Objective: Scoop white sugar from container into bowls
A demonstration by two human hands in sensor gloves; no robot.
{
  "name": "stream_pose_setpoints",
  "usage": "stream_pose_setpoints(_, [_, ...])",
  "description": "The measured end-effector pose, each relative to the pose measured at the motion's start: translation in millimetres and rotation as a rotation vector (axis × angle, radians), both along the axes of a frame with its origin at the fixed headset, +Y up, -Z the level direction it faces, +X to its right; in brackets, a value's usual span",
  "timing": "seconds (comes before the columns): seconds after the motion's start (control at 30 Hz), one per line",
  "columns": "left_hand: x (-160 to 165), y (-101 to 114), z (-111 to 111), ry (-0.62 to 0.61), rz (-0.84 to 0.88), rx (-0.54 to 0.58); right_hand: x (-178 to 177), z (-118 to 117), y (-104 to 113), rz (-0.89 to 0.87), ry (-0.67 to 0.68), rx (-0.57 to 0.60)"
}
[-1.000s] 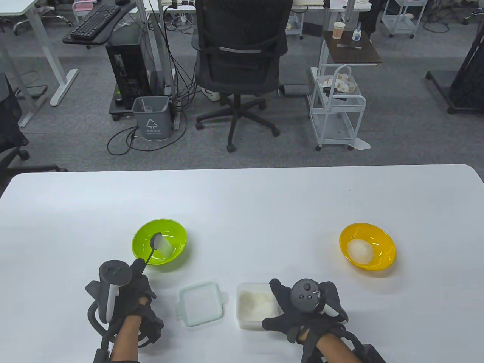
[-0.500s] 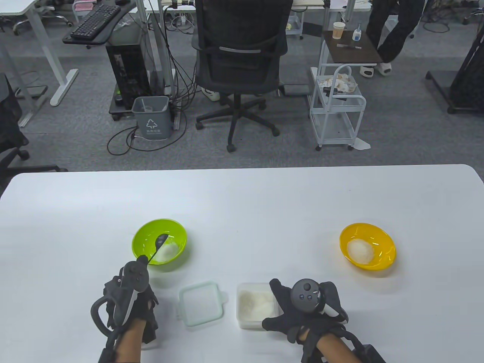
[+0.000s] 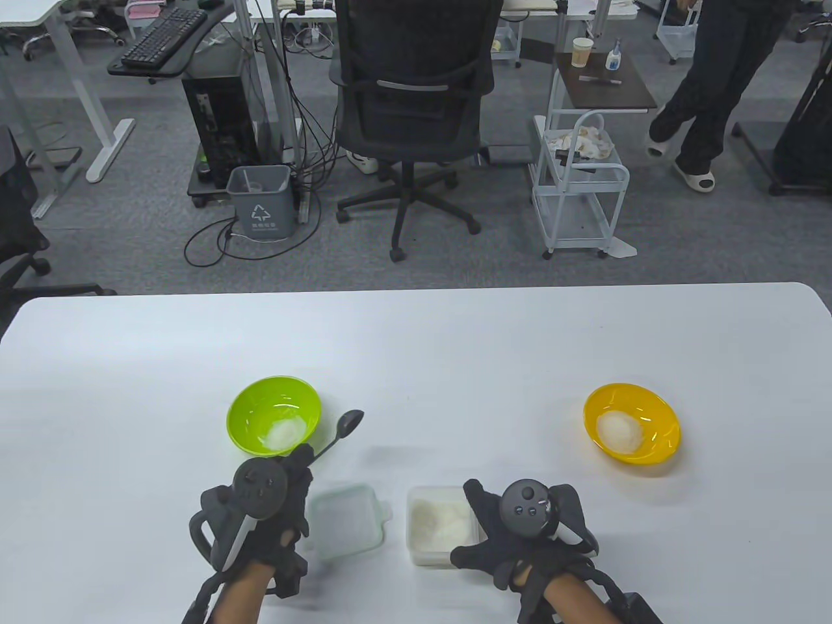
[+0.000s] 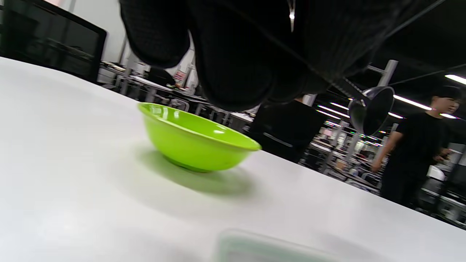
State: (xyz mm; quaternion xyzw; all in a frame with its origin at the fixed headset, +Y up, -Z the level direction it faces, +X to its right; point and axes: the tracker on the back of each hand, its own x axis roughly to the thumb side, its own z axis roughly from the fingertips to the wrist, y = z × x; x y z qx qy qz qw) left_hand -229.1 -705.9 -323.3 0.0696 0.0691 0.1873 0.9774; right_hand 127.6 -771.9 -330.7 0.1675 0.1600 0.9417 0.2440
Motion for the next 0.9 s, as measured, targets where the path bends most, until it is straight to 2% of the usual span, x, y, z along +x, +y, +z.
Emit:
stream_pose_setpoints(0.13, [25,5,8,-0.156,-0.045,0.007,0,0,0,-0.001,0.0,-0.001])
stream_pose_setpoints(0.2, [39,6,13,-0.256,-0.108,0.006,0,0,0,-0.002,-0.001,-0.001])
stream_pose_setpoints(0.33, [62,4,20,-0.355,-0.268,0.031,0,0,0,-0.001,-0.002,-0.001])
stream_pose_setpoints(0.5, [83,-3,28,-0.446,-0.393,0.037,1,0,-1,-0.003,-0.003,-0.002])
stream_pose_setpoints(0.73, [109,-13,36,-0.495,-0.578,0.06,1,0,-1,-0.003,-0.003,-0.002])
stream_pose_setpoints(0.9, [114,-13,37,-0.52,-0.579,0.054,1,0,-1,-0.002,-0.003,0.0])
